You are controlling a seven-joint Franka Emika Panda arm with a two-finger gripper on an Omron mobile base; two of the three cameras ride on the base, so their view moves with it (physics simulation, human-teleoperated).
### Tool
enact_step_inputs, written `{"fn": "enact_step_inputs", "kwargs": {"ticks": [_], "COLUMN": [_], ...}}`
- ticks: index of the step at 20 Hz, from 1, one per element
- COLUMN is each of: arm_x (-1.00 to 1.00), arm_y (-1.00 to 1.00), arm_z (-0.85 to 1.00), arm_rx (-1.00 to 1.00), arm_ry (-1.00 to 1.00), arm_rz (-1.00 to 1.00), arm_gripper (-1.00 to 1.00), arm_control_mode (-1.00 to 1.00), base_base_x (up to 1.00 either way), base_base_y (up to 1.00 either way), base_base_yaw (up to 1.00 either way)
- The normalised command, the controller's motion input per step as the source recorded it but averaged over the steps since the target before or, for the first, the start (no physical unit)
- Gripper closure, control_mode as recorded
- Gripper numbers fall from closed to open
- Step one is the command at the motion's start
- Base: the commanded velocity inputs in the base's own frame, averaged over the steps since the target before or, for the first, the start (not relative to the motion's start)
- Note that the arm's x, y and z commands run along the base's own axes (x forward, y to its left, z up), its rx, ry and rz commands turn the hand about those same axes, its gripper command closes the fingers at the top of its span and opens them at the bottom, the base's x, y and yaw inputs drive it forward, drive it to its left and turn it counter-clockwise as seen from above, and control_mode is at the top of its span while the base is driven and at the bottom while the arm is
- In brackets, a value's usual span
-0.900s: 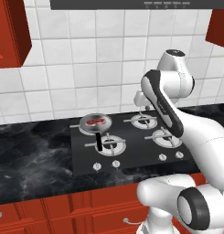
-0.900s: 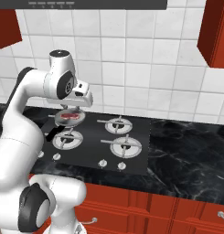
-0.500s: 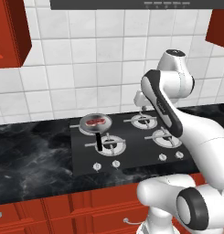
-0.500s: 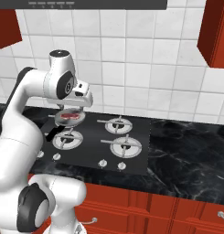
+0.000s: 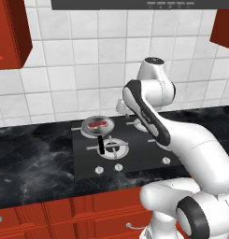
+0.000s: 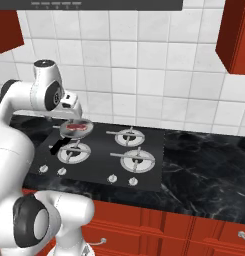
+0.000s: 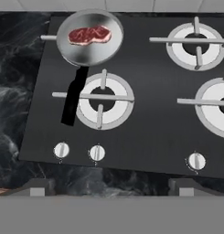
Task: Pick up the pan with the steak in it and place it on the dining table. Then place the steak on the plate.
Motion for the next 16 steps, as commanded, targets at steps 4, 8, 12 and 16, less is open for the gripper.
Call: {"fn": "enact_step_inputs", "kwargs": {"ticks": [4, 8, 12, 16], "arm_x": [0.38, 0.45, 0.35, 0.2], "arm_y": [0.82, 0.65, 0.43, 0.11], "arm_z": [-0.44, -0.51, -0.56, -0.53], "arm_rx": [0.0, 0.0, 0.0, 0.02], "arm_ry": [0.0, 0.0, 0.04, 0.02], "arm_rz": [0.0, 0.0, 0.0, 0.0], "arm_gripper": [-1.0, -1.0, -1.0, -1.0], "arm_control_mode": [-1.0, -1.0, -1.0, -1.0], "base_base_x": [0.0, 0.0, 0.0, 0.0], "base_base_y": [0.0, 0.0, 0.0, 0.0], "base_base_yaw": [0.0, 0.0, 0.0, 0.0]}}
